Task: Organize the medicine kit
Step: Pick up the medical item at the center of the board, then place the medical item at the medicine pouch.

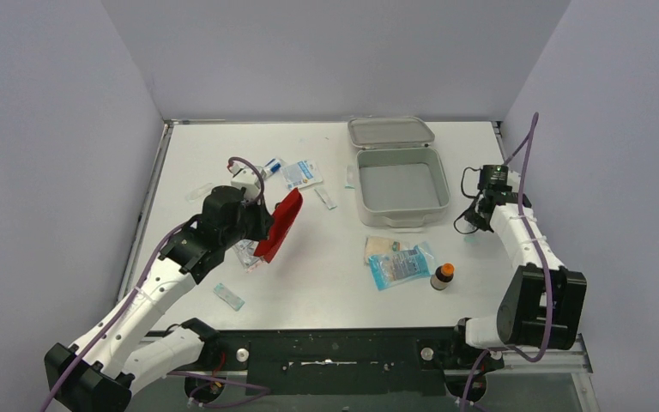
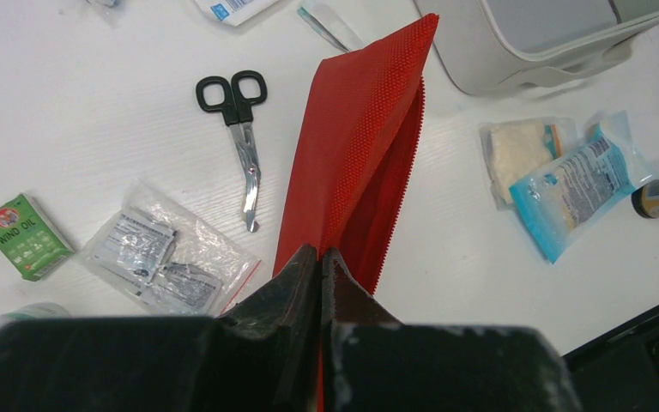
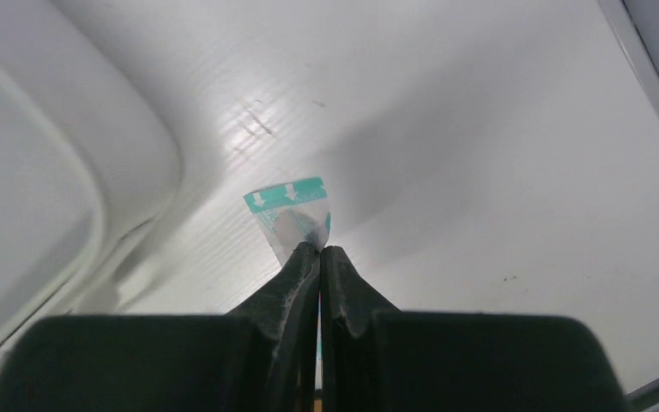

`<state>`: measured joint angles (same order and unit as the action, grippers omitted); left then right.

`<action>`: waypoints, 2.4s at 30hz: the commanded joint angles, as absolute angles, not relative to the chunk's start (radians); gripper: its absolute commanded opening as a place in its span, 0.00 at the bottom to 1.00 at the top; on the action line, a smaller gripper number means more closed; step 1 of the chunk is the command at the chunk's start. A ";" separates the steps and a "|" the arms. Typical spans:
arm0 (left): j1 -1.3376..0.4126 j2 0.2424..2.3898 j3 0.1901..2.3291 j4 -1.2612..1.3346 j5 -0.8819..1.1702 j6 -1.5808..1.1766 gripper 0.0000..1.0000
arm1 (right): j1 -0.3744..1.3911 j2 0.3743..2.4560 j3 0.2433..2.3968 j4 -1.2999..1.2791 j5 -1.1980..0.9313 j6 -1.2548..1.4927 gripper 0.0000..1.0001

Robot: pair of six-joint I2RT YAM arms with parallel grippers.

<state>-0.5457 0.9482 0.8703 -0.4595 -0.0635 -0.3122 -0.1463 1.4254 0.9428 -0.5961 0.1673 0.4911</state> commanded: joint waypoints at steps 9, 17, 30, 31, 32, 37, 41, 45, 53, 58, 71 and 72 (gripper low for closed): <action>-0.533 1.011 0.922 -0.331 0.067 -0.461 0.00 | 0.079 1.100 1.035 -0.628 0.057 0.630 0.00; -0.520 1.051 0.896 -0.259 0.083 -0.512 0.00 | 0.405 1.063 0.988 -0.410 -0.074 0.906 0.00; -0.491 1.087 0.849 -0.169 0.132 -0.607 0.00 | 0.830 1.318 0.942 0.137 -0.043 1.251 0.00; -0.491 1.088 0.846 -0.166 0.139 -0.610 0.00 | 0.838 1.342 0.945 0.166 -0.049 1.268 0.00; -0.491 1.089 0.842 -0.162 0.145 -0.614 0.00 | 0.845 1.361 0.946 0.195 -0.053 1.281 0.00; -0.488 1.083 0.842 -0.152 0.168 -0.630 0.00 | 0.853 1.458 0.965 0.272 -0.069 1.347 0.00; -0.486 1.060 0.829 -0.120 0.200 -0.658 0.00 | 0.850 1.514 1.012 0.255 -0.045 1.344 0.00; -0.483 1.041 0.810 -0.089 0.235 -0.683 0.00 | 0.848 1.541 1.008 0.227 0.010 1.386 0.00; -0.474 1.032 0.796 -0.090 0.229 -0.673 0.00 | 0.841 1.572 1.024 0.146 0.119 1.412 0.00; -0.466 1.035 0.778 -0.068 0.254 -0.675 0.00 | 0.845 1.598 1.078 0.073 0.153 1.437 0.00; -0.425 1.049 0.805 -0.153 0.206 -0.610 0.00 | 0.853 1.585 1.140 0.021 0.138 1.310 0.28; -0.425 1.052 0.811 -0.165 0.201 -0.603 0.00 | 0.852 1.565 1.130 0.030 0.126 1.280 0.31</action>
<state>-0.4355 1.0580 0.7689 -0.1417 0.2153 -0.6495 0.8459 1.6318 1.1160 0.0181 0.1116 1.3800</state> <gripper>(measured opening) 0.009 0.264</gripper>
